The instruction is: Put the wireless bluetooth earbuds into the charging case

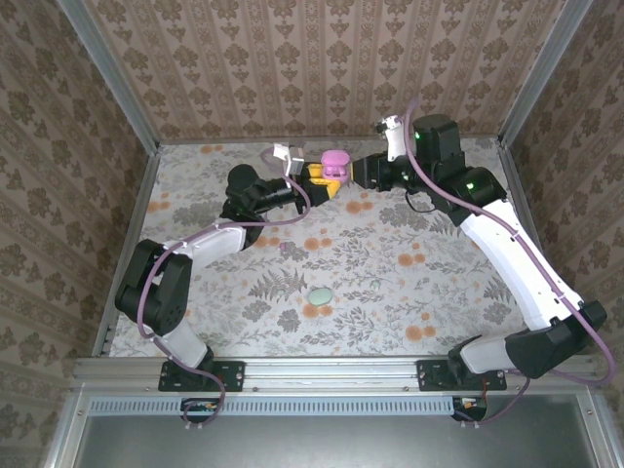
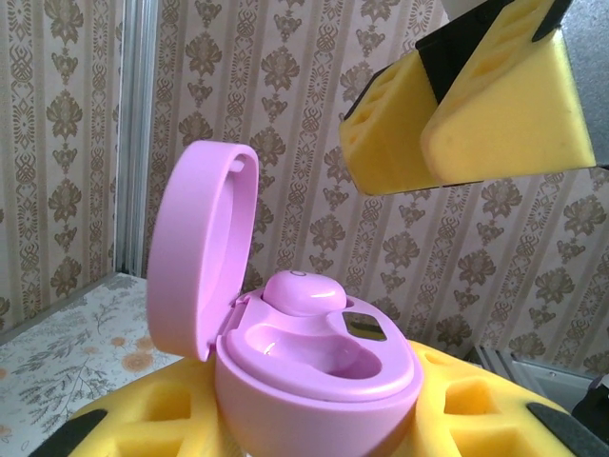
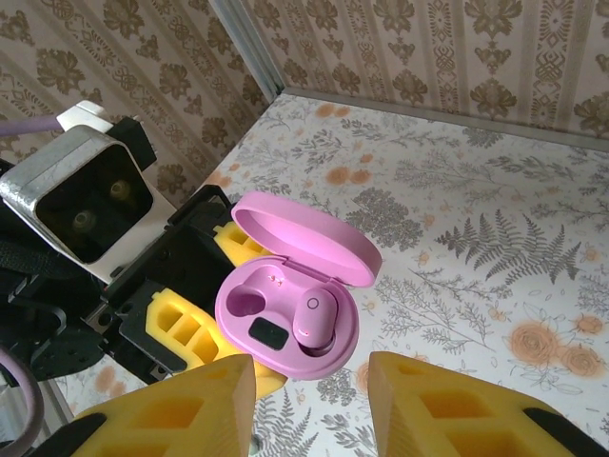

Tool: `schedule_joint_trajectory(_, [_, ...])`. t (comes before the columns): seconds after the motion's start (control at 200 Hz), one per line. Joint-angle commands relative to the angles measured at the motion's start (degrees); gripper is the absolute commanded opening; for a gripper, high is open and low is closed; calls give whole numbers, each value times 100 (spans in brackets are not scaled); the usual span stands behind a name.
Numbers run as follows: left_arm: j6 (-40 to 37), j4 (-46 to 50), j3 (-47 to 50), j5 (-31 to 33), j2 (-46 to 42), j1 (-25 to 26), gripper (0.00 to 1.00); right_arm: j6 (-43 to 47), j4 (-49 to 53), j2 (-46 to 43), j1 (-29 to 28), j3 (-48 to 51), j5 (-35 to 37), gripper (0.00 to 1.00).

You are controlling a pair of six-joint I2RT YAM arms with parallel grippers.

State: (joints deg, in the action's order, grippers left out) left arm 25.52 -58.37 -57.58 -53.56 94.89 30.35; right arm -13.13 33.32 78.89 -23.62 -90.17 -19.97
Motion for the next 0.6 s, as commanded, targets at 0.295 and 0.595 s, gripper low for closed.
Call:
schedule_joint_trajectory(0.295, [-266, -52, -36, -6, -254, -29, 32, -590, -201, 460, 29, -146, -438, 40])
schedule_joint_trajectory(0.595, [-284, -25, 1, 26, -305, -28, 32, -583, -6, 682, 27, -255, -437, 40])
